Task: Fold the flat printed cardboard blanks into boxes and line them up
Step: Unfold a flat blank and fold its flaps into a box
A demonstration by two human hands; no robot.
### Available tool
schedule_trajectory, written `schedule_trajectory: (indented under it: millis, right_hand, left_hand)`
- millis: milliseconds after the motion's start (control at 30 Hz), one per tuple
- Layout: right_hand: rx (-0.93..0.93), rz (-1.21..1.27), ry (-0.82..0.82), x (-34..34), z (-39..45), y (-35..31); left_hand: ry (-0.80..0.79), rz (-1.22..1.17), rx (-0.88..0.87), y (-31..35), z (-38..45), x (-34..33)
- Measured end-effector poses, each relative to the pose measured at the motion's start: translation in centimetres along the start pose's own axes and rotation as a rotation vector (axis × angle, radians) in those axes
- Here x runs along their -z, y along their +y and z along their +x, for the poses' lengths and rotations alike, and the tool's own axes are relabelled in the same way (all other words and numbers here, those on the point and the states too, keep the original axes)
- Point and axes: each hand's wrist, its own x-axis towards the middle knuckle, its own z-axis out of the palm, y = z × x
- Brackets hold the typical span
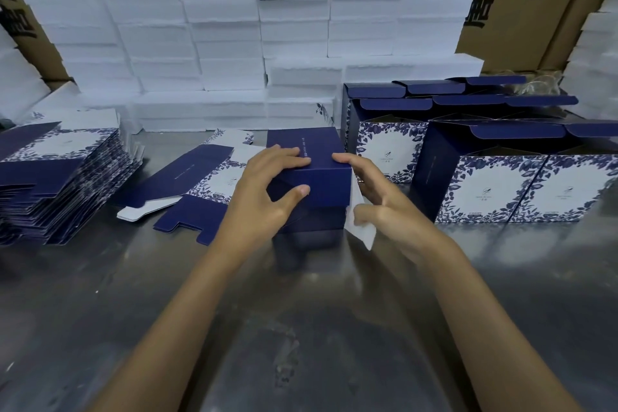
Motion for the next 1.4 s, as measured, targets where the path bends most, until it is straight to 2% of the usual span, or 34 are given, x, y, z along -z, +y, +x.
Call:
schedule_trajectory:
  millis: [200, 433, 667, 800, 933, 1067, 1200, 1333, 1400]
  right_hand:
    - [0.126, -0.112, 0.191, -1.3, 0.5, -0.2]
    - [0.183, -0.064, 0.32, -2.2, 1.1, 0.3]
    - [0.181, -0.102, 0.249, -1.3, 0.9, 0.3]
    - [0.182, -0.095, 0.287, -1.3, 1.1, 0.4]
    - [0.158, -0.084, 0.242, -0.8, 0.8, 0.4]
    - [0.165, -0.118, 0.299, -0.8, 0.9, 0.3]
    - [0.126, -0.049, 0.285, -0.7, 0.6, 0.1]
    - [0.021, 0.107, 0.297, -0.2, 0.4, 0.2]
    - [-0.034, 0.162, 0.327, 0.0, 0.4, 0.1]
  left_hand:
    - [0.036, -0.067, -0.004, 0.7, 0.0, -0.5]
    - [0.087, -0.161, 0.032, 1.2, -0.2, -1.2]
    - [-0.008, -0.161, 0.032, 0.6, 0.2, -0.2]
    - [0.038, -0.135, -0.003, 0.8, 0.0, -0.7]
    - [-0.047, -0.16, -0.005, 0.3, 0.2, 0.1]
    - [-0.036, -0.165, -0.023, 0.3, 0.2, 0.1]
    - [0.0, -0.055, -0.098, 0.3, -0.1, -0.1]
    - [0.007, 0.234, -0.365, 0.7, -0.5, -0.6]
    - [-0.03, 0.379, -0.433, 0.8, -0.7, -1.0]
